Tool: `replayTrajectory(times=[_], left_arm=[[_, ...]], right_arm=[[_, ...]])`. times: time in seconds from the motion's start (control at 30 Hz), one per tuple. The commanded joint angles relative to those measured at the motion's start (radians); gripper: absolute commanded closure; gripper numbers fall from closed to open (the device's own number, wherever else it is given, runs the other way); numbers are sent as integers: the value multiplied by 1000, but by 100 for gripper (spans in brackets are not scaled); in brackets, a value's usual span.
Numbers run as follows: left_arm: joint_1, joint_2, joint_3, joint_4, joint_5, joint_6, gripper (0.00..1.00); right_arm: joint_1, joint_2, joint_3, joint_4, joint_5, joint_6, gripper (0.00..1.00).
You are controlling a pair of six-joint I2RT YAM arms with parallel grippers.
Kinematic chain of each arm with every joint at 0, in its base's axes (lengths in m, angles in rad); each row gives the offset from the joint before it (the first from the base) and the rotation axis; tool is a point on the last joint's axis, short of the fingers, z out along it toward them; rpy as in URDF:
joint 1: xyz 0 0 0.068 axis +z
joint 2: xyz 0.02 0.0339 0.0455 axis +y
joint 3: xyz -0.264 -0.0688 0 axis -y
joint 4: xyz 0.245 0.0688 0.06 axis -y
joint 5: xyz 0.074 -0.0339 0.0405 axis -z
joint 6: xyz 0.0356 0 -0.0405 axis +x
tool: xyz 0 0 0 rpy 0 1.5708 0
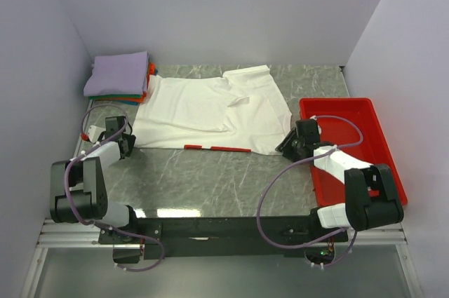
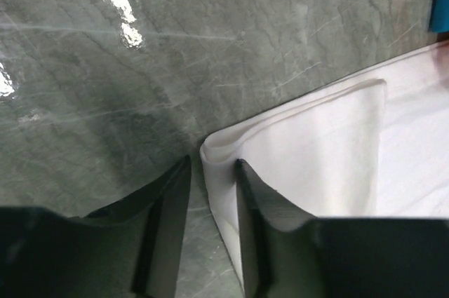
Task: Fold and stack the t-shirts
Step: Fold the tshirt
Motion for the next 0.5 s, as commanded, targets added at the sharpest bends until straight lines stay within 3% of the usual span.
replayTrajectory(times=[0.0,0.1,0.13,0.17,0.2,0.47], left_arm=[[2,25,-8,-19,-1,24,63],[2,20,-2,-31,-1,25,79],[4,14,-4,-34,-1,22,84],[2,5,-4,-46,-3,19,88],[2,-15,-5,-52,-10,16,99],[2,-171,-22,-246,-121,-79,99]], right_arm=[[-22,24,14,-24,43,1,54],[-25,-5,25,-47,57,-5,80],[-28,-25,27,-67,60,-7,95],[-32,-34,34,-80,63,-10,99],[-35,-47,37,-90,64,-16,100],[-65,-254,17,-213,38,-34,100]])
